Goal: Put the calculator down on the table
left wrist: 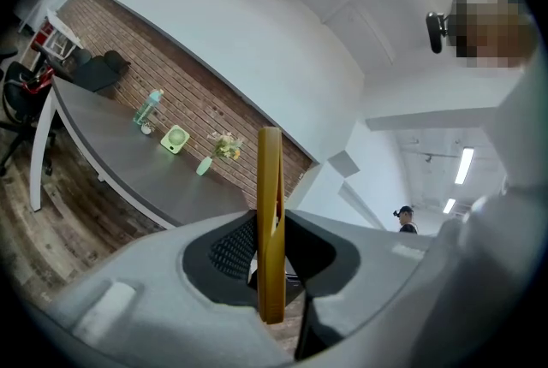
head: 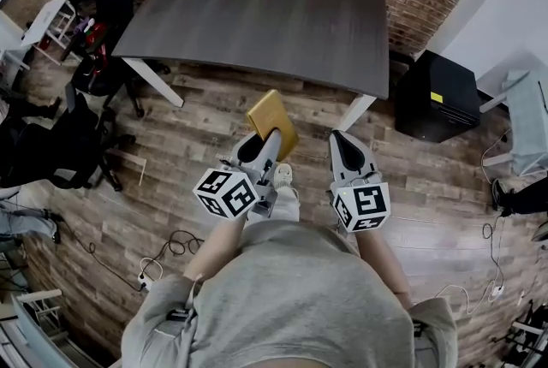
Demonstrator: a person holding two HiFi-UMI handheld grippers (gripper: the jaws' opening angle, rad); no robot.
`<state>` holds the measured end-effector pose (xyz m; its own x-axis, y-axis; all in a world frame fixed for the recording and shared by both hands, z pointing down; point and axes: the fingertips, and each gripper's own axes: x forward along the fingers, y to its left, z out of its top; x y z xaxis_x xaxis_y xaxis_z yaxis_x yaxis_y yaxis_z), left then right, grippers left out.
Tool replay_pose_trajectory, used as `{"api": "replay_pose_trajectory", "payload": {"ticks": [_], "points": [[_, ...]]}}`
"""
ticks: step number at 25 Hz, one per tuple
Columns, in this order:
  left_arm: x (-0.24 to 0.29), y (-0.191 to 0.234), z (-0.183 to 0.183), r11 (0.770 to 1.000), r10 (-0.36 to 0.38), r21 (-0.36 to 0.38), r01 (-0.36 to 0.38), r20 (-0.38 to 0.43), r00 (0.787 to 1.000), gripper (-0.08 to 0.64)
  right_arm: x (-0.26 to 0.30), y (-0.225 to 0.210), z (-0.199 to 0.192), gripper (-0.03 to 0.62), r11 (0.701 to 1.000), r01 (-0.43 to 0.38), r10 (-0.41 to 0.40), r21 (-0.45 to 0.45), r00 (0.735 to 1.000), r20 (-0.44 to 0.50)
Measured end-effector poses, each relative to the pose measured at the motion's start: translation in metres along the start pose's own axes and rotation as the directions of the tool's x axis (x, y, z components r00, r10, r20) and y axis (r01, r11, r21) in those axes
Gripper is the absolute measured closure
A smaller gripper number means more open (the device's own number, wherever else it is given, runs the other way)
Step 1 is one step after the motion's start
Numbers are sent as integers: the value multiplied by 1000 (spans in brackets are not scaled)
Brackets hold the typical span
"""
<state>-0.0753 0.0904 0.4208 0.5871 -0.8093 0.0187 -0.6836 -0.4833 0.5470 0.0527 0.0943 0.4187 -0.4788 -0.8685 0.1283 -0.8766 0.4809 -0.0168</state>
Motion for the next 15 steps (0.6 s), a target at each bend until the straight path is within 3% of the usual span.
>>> {"api": "replay_pose_trajectory", "payload": {"ticks": [15], "points": [[104, 49, 50, 999, -44, -10, 44, -30, 999, 472, 101, -64, 29, 589, 998, 62, -62, -4, 998, 1]]}}
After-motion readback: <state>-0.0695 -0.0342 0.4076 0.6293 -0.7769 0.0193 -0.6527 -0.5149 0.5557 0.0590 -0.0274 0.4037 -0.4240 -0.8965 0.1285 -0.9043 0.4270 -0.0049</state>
